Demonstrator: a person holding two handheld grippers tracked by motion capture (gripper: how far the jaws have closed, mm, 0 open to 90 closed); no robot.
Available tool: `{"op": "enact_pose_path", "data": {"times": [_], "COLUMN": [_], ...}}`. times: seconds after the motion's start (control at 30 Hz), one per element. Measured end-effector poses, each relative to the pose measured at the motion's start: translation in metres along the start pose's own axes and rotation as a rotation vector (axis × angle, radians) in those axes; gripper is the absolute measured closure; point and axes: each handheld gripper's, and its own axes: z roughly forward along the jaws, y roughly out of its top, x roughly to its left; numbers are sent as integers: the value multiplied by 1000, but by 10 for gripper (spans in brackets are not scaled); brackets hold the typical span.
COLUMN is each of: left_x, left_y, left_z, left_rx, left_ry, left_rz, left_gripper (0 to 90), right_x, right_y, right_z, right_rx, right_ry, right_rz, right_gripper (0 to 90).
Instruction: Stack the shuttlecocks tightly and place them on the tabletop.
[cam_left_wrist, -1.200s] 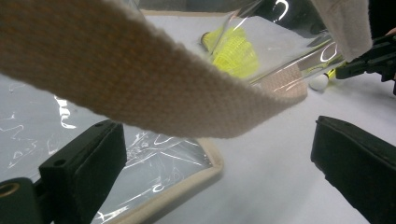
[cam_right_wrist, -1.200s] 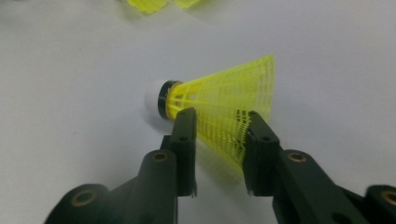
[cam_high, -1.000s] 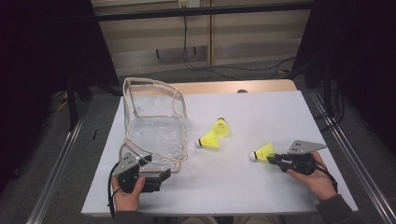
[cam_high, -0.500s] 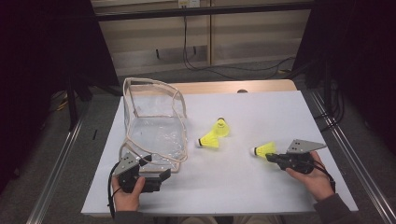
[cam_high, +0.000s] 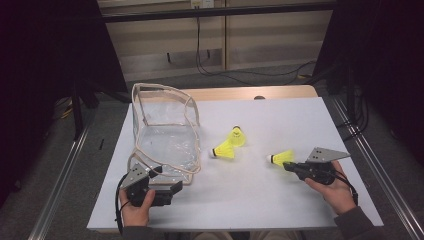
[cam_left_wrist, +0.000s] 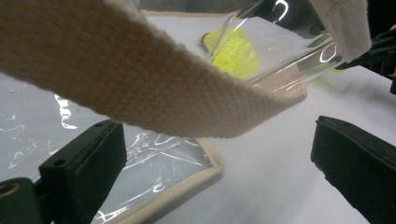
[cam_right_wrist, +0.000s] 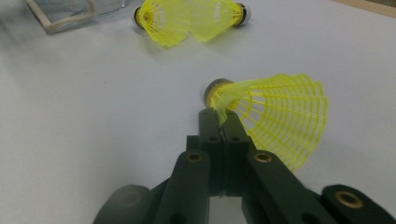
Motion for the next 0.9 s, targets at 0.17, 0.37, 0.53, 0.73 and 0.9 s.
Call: {"op": "enact_pose_path", "data": {"times": [0.17,0.37,0.53,0.73,0.9], "left_x": [0,0,0,0,0], "left_y": [0,0,0,0,1], "left_z": [0,-1,-2,-2,-2], "left_rx": [-1,-2,-9,-13,-10], "left_ry": [2,2,6,8,4], "left_rz": [1,2,-2,0,6], "left_gripper": [34,34,35,34,34], "right_x": [0,1,2,3,5], "right_y": [2,6,9,14,21], "right_z": [1,4,6,10,14], "right_rx": [-4,-10,-12,-11,-12], "right_ry": [6,17,20,27,34], "right_rz": [9,11,3,2,-7], "right_gripper": [900,900,900,900,900]}}
